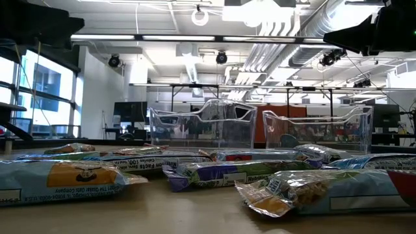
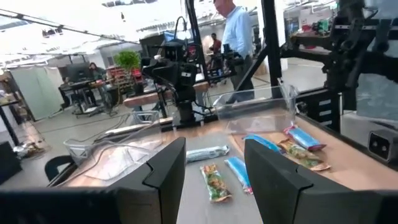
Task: Pick and place Granola Bars by type
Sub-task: Put the yellow granola bar into the top middle transparent bin
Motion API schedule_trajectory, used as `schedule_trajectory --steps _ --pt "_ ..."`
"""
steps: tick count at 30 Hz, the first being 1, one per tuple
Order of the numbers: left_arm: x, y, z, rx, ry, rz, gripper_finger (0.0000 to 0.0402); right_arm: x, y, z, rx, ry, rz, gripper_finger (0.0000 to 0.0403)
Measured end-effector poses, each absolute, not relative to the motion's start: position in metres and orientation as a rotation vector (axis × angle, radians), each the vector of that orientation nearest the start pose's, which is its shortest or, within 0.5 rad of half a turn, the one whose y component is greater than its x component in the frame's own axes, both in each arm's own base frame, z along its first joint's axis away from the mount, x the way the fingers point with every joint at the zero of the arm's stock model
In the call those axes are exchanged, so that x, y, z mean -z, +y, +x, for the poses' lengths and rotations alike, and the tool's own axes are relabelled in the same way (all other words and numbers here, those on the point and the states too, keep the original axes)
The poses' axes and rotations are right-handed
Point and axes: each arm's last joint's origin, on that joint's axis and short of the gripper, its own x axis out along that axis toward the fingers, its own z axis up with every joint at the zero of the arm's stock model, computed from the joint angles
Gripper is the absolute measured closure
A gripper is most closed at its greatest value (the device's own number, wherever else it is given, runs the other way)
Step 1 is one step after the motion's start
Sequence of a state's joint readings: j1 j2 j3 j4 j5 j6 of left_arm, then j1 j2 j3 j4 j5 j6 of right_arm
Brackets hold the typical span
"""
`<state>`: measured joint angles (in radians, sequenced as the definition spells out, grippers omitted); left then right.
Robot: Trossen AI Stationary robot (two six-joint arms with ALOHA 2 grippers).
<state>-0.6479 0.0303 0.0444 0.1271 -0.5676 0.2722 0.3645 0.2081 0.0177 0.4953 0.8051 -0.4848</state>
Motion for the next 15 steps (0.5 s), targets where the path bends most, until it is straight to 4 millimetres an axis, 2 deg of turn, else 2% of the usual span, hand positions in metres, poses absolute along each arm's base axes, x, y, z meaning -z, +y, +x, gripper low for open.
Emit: schedule_trajectory --steps 4,10,15 --pt "-0.189 -0.045 0.082 0.132 -0.145 0.197 0.0243 -0.197 0.015 0.098 0.49 -0.137 -0.333 0.0279" --pt "-0.197 -0.042 0.081 0.044 -0.204 0.17 0.0243 -0.197 0.015 0.098 0.489 -0.143 -0.318 0.0279" --pt "-0.205 -0.041 0.079 0.048 -0.274 0.139 0.0239 -0.198 0.016 0.099 0.445 -0.159 -0.366 0.0279"
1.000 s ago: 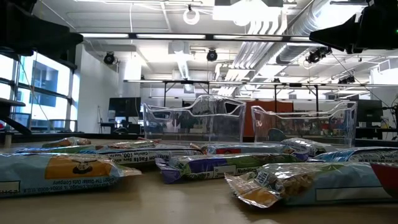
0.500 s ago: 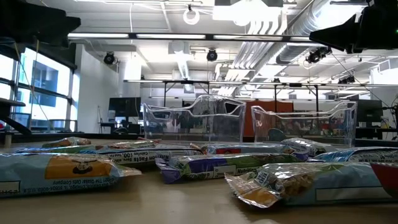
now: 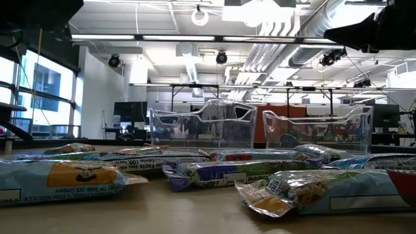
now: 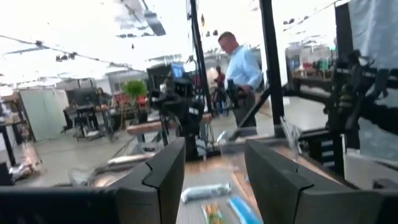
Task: Pick and place Granola Bars by type
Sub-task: Put the yellow granola bar into the top middle transparent bin
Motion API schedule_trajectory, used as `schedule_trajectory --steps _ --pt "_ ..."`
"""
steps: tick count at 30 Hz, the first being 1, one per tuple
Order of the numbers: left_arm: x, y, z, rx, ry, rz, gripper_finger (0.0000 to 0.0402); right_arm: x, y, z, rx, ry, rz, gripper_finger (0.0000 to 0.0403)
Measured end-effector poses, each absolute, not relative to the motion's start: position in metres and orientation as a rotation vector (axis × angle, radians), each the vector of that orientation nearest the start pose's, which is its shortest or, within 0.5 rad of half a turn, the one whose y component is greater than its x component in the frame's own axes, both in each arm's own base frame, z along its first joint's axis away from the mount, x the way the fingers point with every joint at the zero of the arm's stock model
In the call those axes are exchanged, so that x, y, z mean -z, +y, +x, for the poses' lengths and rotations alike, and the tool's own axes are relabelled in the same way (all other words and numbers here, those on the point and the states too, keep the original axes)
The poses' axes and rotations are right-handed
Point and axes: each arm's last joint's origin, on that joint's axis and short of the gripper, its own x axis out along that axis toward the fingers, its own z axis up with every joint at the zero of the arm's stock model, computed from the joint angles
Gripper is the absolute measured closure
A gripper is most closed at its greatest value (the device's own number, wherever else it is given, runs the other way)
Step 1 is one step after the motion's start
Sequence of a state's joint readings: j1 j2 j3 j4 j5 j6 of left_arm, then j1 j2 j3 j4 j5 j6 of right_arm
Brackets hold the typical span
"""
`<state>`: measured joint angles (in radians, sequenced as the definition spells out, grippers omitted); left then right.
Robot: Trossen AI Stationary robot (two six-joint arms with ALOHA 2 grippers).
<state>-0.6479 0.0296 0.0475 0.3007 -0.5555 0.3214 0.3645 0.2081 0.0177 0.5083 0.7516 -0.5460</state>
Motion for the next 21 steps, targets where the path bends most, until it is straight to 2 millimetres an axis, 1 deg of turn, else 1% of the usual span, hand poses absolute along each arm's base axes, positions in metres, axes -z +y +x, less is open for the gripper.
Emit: schedule_trajectory --steps 3,5,10,13,14,16,17,19,21 --pt "-0.207 -0.04 0.078 0.03 -0.291 0.114 0.0231 -0.198 0.017 0.099 0.417 -0.159 -0.388 0.0279" --pt "-0.206 -0.039 0.079 0.016 -0.278 0.078 0.0227 -0.198 0.017 0.099 0.416 -0.16 -0.377 0.0279" --pt "-0.207 -0.038 0.079 -0.037 -0.27 0.061 0.0222 -0.198 0.017 0.099 0.415 -0.167 -0.34 0.0279" --pt "-0.21 -0.033 0.077 -0.149 -0.282 0.004 0.0222 -0.198 0.017 0.099 0.421 -0.167 -0.328 0.0279" --pt "-0.212 -0.032 0.077 -0.205 -0.273 0.027 0.0222 -0.198 0.017 0.099 0.421 -0.166 -0.329 0.0279" --pt "-0.222 -0.026 0.073 -0.353 -0.237 0.11 0.0222 -0.198 0.017 0.099 0.421 -0.167 -0.328 0.0279" --pt "-0.23 -0.022 0.07 -0.427 -0.219 0.14 0.0222 -0.198 0.017 0.099 0.42 -0.167 -0.328 0.0279" --pt "-0.25 -0.014 0.061 -0.552 -0.194 0.137 0.0222 -0.198 0.017 0.099 0.419 -0.167 -0.328 0.0279" --pt "-0.265 -0.007 0.055 -0.61 -0.178 0.107 0.0222 -0.198 0.017 0.099 0.419 -0.168 -0.326 0.0279"
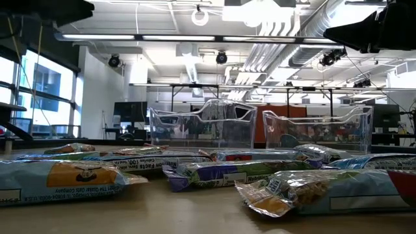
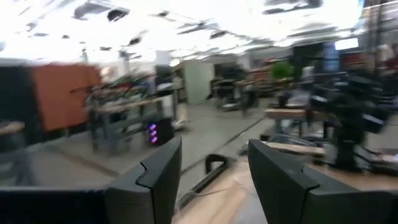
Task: Pick and place Granola Bars by type
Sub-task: Put the yellow granola bar into the top middle transparent bin
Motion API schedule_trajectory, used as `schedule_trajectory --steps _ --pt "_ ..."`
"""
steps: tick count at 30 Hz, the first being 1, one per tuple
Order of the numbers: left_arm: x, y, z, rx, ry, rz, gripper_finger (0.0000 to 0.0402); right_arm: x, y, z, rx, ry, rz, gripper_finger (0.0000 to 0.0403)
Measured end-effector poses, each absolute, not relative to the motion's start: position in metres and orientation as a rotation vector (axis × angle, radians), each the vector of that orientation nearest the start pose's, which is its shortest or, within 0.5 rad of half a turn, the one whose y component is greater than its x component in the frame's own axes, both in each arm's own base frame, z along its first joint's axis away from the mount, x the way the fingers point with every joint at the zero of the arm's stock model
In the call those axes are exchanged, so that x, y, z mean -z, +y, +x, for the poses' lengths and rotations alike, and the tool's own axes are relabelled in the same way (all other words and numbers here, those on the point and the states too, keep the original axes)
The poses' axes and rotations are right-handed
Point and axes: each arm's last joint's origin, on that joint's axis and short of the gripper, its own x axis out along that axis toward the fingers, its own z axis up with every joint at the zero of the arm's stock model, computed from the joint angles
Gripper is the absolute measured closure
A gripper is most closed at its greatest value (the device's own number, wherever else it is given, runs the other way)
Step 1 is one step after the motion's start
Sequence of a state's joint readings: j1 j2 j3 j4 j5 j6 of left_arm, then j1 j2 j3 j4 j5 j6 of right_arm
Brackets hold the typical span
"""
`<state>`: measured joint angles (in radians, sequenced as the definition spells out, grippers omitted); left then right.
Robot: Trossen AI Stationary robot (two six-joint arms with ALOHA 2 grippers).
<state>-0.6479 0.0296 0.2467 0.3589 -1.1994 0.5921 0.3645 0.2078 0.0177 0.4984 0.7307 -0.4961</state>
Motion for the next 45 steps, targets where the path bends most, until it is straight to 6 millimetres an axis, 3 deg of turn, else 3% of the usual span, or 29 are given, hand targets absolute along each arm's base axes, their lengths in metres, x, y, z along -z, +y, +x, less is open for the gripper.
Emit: schedule_trajectory --steps 4,9,19,23,29,34,40,45 --pt "-0.282 -0.003 0.048 -0.594 -0.138 0.065 0.0222 -0.198 0.017 0.099 0.418 -0.168 -0.325 0.0279" --pt "-0.279 -0.007 0.054 -0.585 -0.051 -0.025 0.0222 -0.198 0.017 0.099 0.418 -0.169 -0.325 0.0279" --pt "-0.248 -0.041 0.098 -0.558 0.133 -0.075 0.0222 -0.198 0.017 0.099 0.418 -0.169 -0.325 0.0279" --pt "-0.254 -0.046 0.115 -0.592 0.166 -0.128 0.0222 -0.198 0.017 0.099 0.418 -0.169 -0.325 0.0279" --pt "-0.288 -0.029 0.14 -0.612 0.385 -0.077 0.0222 -0.198 0.017 0.099 0.418 -0.168 -0.326 0.0279" --pt "-0.301 -0.004 0.155 -0.683 0.562 -0.243 0.0222 -0.198 0.017 0.099 0.418 -0.168 -0.326 0.0279" --pt "-0.269 0.017 0.162 -0.768 0.868 -0.612 0.0222 -0.197 0.017 0.099 0.417 -0.163 -0.331 0.0279" --pt "-0.232 0.024 0.169 -0.897 1.039 -0.702 0.0222 -0.196 0.017 0.1 0.414 -0.148 -0.34 0.0279"
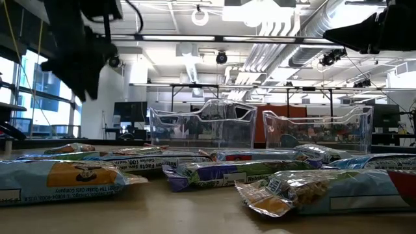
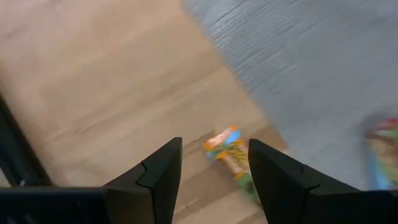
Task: Pick and place Granola Bars by type
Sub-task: Put the yellow granola bar into the top middle transparent bin
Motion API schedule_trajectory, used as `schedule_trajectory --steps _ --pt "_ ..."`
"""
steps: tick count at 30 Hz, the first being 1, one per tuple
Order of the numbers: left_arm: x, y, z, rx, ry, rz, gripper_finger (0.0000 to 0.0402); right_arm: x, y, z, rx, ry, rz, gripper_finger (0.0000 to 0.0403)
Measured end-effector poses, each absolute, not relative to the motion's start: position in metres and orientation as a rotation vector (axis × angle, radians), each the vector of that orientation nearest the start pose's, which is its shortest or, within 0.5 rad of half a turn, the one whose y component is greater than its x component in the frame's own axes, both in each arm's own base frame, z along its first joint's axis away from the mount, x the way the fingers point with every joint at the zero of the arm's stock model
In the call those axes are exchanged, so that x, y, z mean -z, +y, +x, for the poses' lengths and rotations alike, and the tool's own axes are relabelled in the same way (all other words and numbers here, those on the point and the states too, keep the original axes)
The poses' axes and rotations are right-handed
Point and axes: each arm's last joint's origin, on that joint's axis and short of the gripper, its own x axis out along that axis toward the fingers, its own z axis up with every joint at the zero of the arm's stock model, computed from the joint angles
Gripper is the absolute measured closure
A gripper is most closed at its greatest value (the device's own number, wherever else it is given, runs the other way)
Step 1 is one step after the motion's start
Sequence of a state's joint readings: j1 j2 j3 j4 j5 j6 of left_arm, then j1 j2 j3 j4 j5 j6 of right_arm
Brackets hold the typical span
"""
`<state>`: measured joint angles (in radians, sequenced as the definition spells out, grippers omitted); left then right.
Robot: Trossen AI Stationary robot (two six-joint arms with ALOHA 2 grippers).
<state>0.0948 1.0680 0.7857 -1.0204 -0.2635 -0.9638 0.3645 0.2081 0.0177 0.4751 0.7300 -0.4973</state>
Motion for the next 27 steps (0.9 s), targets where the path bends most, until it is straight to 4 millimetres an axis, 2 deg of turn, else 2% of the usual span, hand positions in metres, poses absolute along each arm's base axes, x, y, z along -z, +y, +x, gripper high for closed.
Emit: schedule_trajectory --steps 6,16,27 --pt "-0.202 0.023 0.184 -0.949 1.129 -0.749 0.0222 -0.191 0.018 0.101 0.404 -0.103 -0.368 0.0279" --pt "-0.172 0.021 0.202 -0.997 1.272 -0.894 0.0222 -0.189 0.018 0.101 0.402 -0.083 -0.379 0.0279" --pt "-0.166 0.021 0.21 -1.029 1.236 -1.003 0.0222 -0.188 0.018 0.101 0.401 -0.077 -0.384 0.0279"
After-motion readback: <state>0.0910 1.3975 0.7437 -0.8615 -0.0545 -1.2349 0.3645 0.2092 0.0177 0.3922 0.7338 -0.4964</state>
